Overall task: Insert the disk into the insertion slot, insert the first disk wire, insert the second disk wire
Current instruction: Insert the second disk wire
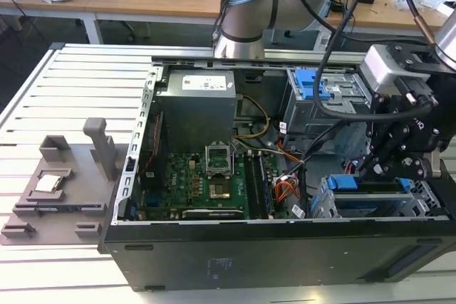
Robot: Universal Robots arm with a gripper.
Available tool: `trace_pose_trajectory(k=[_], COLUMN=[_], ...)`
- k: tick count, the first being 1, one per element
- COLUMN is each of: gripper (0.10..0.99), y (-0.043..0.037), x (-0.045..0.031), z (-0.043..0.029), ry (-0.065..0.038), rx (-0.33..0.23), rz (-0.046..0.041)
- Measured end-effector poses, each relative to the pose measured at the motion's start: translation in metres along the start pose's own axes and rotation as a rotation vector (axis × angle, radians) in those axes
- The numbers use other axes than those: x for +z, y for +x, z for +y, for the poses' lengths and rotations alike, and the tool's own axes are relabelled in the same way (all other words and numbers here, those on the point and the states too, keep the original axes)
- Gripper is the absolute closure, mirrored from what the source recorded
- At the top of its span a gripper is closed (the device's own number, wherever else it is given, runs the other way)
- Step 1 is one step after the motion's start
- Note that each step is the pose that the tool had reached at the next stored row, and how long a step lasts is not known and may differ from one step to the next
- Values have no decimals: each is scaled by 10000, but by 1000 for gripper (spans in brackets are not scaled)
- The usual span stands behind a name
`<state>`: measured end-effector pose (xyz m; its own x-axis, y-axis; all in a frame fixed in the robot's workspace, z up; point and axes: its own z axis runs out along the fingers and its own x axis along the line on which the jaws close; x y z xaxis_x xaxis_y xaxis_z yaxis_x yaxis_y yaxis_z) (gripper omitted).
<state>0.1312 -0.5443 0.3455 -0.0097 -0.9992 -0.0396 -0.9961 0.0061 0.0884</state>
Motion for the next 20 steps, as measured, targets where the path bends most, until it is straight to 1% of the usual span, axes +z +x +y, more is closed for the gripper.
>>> trace_pose_trajectory(k=[2,3,4,8,9,10,11,16,20], gripper=[937,937,937,937,937,937,937,937,925], y=[0,1,1,0,1,1,1,21,21], x=[7,13,15,21,24,31,39,76,81], z=[-33,-69,-89,-130,-138,-145,-148,-152,-153], ry=[-29,-60,-75,-103,-114,-123,-127,-137,-137], rx=[0,3,2,3,1,-4,-6,-6,-7], rz=[-4,-3,-3,-8,-38,-95,-120,-123,-132])
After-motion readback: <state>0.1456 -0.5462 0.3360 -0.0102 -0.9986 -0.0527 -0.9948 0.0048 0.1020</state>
